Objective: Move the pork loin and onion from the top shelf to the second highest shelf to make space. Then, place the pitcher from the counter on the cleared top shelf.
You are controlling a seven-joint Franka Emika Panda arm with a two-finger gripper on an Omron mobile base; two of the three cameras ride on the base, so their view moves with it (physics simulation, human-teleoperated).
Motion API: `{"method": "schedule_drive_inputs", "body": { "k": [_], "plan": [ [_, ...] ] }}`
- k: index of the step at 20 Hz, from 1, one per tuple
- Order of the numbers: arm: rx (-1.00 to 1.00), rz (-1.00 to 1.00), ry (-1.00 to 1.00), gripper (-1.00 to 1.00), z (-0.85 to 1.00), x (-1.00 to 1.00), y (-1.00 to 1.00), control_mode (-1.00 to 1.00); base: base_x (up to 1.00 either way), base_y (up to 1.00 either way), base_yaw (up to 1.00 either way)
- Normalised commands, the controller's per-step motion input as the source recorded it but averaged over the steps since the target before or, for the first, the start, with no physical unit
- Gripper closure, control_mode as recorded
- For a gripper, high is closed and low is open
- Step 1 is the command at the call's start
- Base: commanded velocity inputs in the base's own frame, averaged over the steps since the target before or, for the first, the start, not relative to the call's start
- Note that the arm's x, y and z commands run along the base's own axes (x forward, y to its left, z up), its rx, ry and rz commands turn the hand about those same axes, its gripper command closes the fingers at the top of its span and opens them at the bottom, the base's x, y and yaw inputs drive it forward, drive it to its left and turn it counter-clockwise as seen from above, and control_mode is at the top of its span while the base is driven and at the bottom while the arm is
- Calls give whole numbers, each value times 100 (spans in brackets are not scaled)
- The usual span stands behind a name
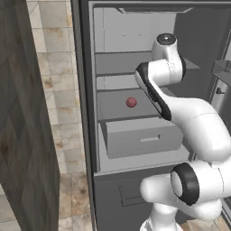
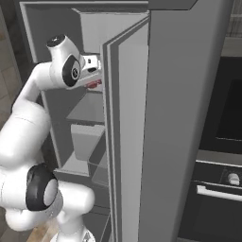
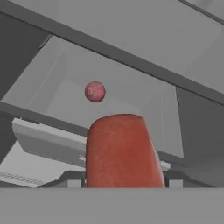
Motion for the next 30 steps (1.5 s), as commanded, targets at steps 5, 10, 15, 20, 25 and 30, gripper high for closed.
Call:
{"method": "schedule_drive_inputs", "body": {
  "k": [5, 10, 15, 20, 25, 30],
  "plan": [
    [0, 0, 2, 100, -54, -100, 0, -100, 0, 0, 0],
    [4, 1, 6, 100, -68, -86, 0, -100, 0, 0, 0],
    [12, 0, -9, 100, -56, -8, -12, -100, 0, 0, 0],
    [15, 0, -12, 100, -28, 36, -35, -100, 0, 0, 0],
    [8, 0, -2, 100, -22, 60, -39, -100, 0, 0, 0],
    [2, -4, 3, 100, -5, 63, -34, -100, 0, 0, 0]
  ]
}}
